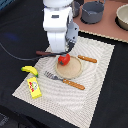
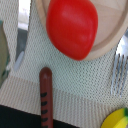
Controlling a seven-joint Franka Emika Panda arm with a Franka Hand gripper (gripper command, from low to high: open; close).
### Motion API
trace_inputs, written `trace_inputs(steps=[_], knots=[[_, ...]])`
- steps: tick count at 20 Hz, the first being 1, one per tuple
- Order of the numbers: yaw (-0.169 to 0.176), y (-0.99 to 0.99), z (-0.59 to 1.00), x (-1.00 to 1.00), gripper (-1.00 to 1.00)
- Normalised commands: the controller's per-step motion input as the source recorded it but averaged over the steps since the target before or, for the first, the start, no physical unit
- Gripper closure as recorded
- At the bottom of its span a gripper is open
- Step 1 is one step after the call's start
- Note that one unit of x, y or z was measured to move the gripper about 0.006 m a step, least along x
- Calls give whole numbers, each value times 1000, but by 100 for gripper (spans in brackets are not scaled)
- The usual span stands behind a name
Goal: Interact with the objects in diverse but meaningful ways.
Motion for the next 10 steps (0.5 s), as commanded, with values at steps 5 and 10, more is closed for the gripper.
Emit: trace_inputs(steps=[5,10], knots=[[63,19,0,111,-100],[36,0,-35,146,-100]])
